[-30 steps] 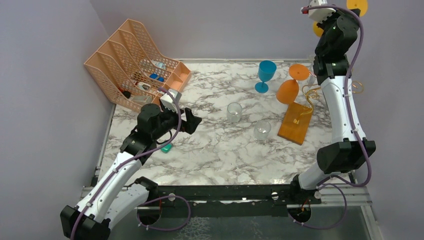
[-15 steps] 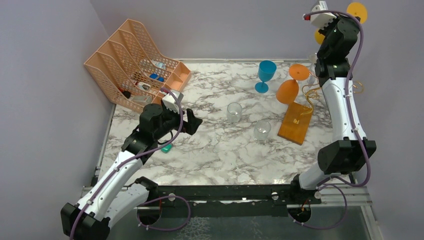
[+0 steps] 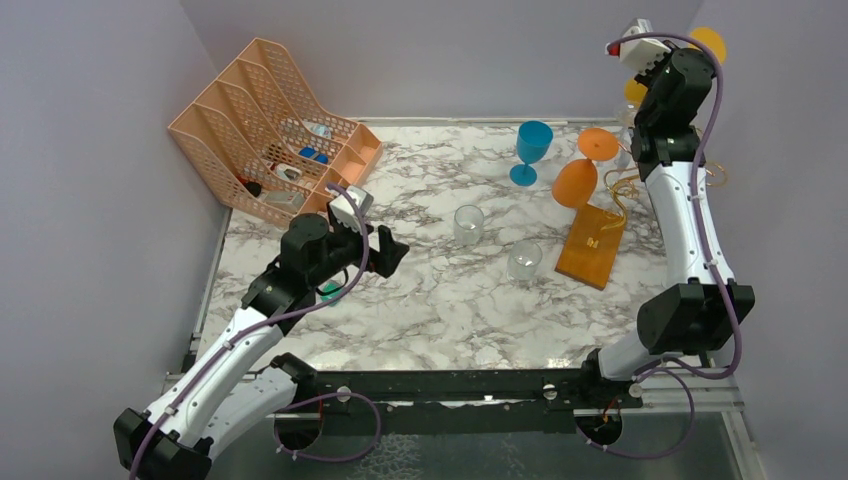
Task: Place the wine glass upside down on the wine glass rack
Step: Turn the wine glass upside down at the wine rack.
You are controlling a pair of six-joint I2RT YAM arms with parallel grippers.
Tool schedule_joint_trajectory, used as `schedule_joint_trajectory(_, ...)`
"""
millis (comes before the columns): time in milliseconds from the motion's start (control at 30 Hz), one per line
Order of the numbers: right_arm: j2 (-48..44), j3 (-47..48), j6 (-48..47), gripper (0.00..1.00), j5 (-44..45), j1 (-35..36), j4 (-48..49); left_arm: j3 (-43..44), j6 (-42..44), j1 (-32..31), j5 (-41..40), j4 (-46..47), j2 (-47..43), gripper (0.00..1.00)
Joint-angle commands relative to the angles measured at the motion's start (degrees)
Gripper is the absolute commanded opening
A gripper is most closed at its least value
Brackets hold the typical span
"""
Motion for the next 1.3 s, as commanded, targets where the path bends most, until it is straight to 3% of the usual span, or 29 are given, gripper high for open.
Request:
schedule_joint_trajectory(0,-2.48,-2.83,0.31,0.01,1.8,-0.31,-1.13,0.19,1.57,-1.81,-2.48,-0.71,-1.05,0.99)
schedule_joint_trajectory(333,-3.84,-6.03,-0.69,0.01,2.89,-1.38,1.2,0.25,1.84,-3.2,-3.09,-1.02,-2.01,0.99)
schedule_joint_trajectory(767,-6.56,-9.18,2.44,0.01,4.24,-1.36,-6.97,0.36,2.35,-5.69,-4.28,-1.5,-3.42,0.99)
schedule_joint_trajectory(1267,-8.99,-14.48,3.99,0.01,1.77,-1.28,-8.75,0.36,2.5,-6.27,-4.65,-1.57,-4.14,0.99)
